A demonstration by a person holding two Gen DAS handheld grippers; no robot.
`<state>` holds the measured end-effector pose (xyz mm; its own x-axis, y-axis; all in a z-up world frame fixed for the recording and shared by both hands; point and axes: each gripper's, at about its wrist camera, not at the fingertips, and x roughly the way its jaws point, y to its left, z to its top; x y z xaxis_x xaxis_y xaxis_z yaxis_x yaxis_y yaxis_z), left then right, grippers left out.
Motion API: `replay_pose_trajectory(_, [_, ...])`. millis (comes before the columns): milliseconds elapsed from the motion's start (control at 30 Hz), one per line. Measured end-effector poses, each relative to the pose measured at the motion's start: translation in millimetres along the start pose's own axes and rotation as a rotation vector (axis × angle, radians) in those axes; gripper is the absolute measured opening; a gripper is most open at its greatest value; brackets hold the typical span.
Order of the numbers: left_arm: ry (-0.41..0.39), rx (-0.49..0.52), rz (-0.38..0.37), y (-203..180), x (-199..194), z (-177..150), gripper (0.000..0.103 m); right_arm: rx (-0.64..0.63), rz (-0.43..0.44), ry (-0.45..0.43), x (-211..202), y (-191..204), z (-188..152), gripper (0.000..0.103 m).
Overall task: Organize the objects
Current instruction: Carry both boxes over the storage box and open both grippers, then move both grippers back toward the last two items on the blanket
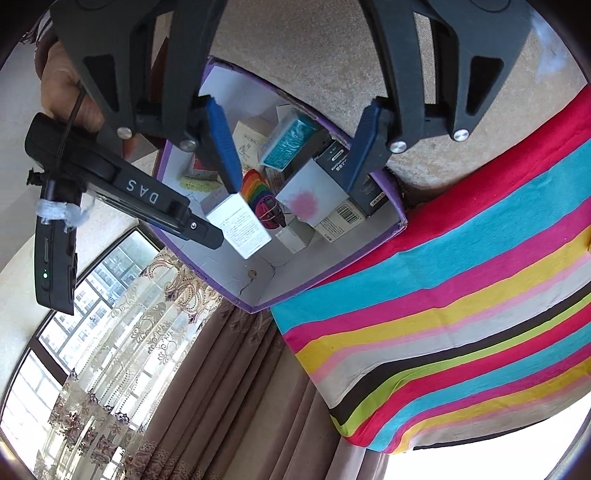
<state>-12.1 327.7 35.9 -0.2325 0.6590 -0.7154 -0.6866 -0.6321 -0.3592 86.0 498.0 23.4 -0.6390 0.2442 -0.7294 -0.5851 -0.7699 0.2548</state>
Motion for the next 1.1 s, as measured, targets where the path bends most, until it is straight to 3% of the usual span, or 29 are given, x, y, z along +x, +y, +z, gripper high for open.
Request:
replay_pose_trajectory(133, [-0.004, -0.022, -0.005, 5, 0, 0, 0.061, 0.002, 0.008, 0.002, 1, 1, 0, 0.052])
replay_pose_trajectory(600, [-0.045, -0.045, 0.039, 23, -16, 2, 0.064, -0.046, 0.017, 0.009, -5, 24, 1, 0.053])
replay_pose_trajectory(1100, [-0.076, -0.074, 0.177, 54, -38, 2, 0.068, -0.129, 0.042, 0.027, -8, 64, -2, 0.054])
